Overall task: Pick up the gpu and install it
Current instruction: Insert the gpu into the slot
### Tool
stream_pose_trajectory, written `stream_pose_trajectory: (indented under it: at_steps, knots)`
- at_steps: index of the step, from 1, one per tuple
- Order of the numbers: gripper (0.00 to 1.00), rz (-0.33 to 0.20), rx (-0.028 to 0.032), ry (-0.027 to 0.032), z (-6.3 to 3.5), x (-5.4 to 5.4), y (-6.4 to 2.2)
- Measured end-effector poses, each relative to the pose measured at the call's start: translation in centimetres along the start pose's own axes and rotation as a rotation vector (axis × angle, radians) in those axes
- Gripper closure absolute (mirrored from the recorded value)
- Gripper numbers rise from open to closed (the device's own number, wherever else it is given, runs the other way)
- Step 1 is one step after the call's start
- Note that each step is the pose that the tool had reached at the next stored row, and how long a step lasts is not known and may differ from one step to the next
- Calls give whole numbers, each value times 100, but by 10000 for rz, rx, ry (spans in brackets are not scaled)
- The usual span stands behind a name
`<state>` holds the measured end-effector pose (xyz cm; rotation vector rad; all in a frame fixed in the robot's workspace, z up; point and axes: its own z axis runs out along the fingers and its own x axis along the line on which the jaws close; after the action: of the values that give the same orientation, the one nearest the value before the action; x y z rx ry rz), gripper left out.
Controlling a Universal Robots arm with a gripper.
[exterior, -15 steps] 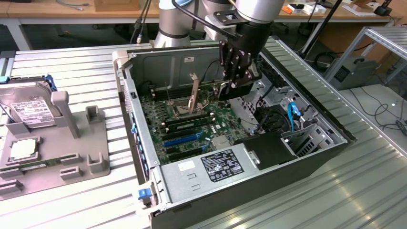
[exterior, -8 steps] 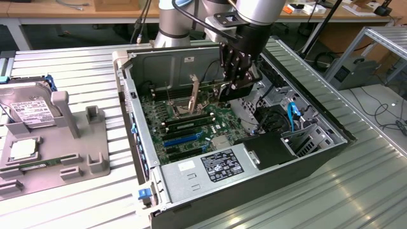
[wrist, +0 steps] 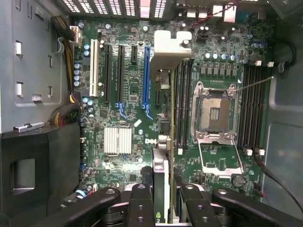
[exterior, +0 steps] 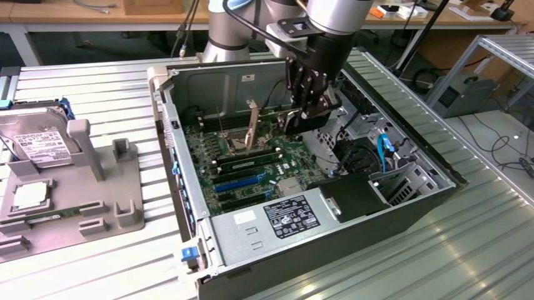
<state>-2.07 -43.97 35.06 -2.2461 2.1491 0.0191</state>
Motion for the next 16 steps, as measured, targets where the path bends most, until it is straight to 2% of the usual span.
stream_pose_trajectory:
  at_steps: [8, 16]
  knots:
    - [73, 0, 0, -3, 39, 14, 79]
    - [73, 12, 0, -3, 66, 21, 95]
